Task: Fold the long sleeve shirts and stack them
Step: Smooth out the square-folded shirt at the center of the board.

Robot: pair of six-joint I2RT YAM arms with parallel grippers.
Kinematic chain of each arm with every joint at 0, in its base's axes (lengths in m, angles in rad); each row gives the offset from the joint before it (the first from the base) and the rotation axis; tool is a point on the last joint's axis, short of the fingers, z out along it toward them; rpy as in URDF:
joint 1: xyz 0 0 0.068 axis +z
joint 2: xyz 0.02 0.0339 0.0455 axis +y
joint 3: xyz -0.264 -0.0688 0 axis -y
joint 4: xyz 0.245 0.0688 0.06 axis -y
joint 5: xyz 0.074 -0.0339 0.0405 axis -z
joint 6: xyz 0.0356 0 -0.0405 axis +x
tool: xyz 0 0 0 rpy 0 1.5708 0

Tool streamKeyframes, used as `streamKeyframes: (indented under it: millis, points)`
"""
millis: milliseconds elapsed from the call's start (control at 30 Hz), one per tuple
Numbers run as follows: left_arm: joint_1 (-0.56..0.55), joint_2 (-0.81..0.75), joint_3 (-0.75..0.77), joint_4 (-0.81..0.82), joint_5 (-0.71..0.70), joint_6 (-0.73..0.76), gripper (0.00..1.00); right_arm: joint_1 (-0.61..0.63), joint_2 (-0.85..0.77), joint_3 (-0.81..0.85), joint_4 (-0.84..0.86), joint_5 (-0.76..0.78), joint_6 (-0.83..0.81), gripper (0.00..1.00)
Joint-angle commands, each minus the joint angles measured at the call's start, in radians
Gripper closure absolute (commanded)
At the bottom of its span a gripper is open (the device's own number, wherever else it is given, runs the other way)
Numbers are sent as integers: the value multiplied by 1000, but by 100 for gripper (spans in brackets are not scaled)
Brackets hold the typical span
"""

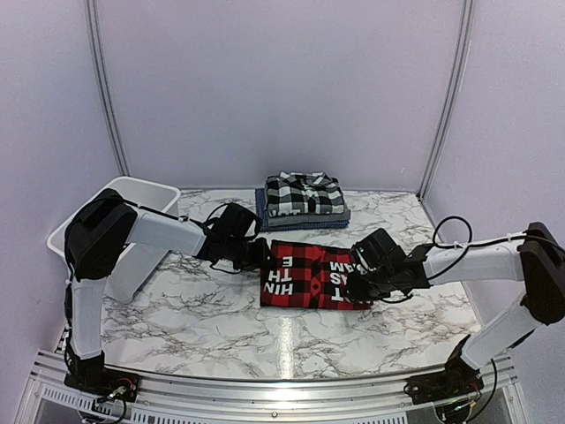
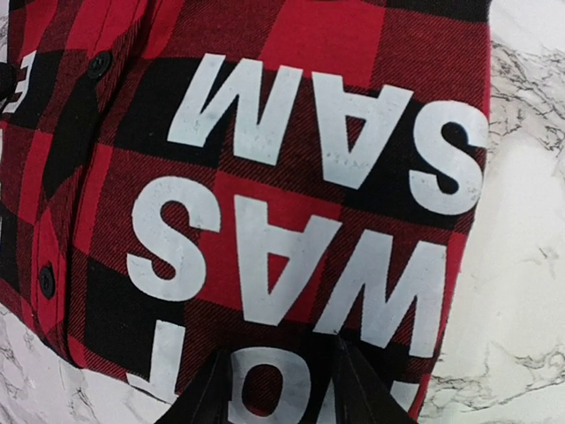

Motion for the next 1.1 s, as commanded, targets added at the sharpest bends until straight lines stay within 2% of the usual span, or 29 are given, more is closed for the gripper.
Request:
streamKeyframes:
  millis: [0,200,433,633,867,1067]
  points:
    - [18,-47,-21,-9,8,23,76,-1,-59,77,-74,47,-21,59]
    - [26,-114,-96,-7,11,23,72,-38,3,220,-69,40,-91,57]
    - [41,-207,-247,41,40,-11,66,-16,234,428,-50,31,-140,58]
    - [42,-245,-323,75,75,-24,65,-17,384,554,-57,106,-158,60]
    - [42,-210,-311,85,121,-20,65,-29,536,683,-87,110,-166,59]
    - [41,-152,-256,86,140,-17,66,0,504,711,-123,133,-183,51]
